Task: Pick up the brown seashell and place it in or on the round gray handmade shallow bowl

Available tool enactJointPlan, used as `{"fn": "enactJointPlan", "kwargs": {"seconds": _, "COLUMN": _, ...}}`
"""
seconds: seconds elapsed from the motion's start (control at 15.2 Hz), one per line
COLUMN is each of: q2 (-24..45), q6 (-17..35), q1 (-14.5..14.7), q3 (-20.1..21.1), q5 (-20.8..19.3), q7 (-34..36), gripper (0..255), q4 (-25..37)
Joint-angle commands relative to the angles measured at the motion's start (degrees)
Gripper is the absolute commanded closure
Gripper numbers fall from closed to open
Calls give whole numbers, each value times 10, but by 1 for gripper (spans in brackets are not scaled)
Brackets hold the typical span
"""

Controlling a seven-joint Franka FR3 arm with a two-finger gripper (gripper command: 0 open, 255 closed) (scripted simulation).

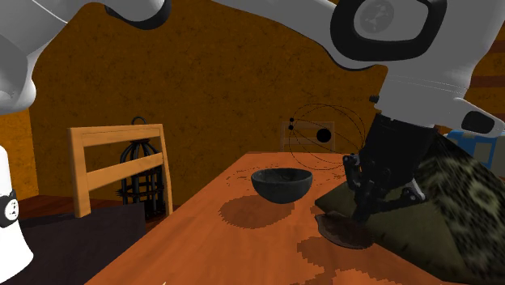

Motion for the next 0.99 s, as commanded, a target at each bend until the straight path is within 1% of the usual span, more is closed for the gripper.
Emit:
{"fn": "enactJointPlan", "kwargs": {"seconds": 0.0, "q2": 0, "q6": 0, "q1": 0, "q3": 0, "q5": 0, "q7": 0, "gripper": 0, "q4": 0}}
{"fn": "enactJointPlan", "kwargs": {"seconds": 0.13, "q2": -75, "q6": 118, "q1": 83, "q3": -28, "q5": -49, "q7": 30, "gripper": 0, "q4": -129}}
{"fn": "enactJointPlan", "kwargs": {"seconds": 0.26, "q2": -130, "q6": 227, "q1": 167, "q3": -57, "q5": -113, "q7": 86, "gripper": 0, "q4": -233}}
{"fn": "enactJointPlan", "kwargs": {"seconds": 0.4, "q2": -165, "q6": 323, "q1": 255, "q3": -95, "q5": -197, "q7": 171, "gripper": 0, "q4": -320}}
{"fn": "enactJointPlan", "kwargs": {"seconds": 0.46, "q2": -172, "q6": 352, "q1": 288, "q3": -111, "q5": -230, "q7": 206, "gripper": 0, "q4": -345}}
{"fn": "enactJointPlan", "kwargs": {"seconds": 0.92, "q2": -129, "q6": 390, "q1": 268, "q3": -96, "q5": -206, "q7": 190, "gripper": 0, "q4": -342}}
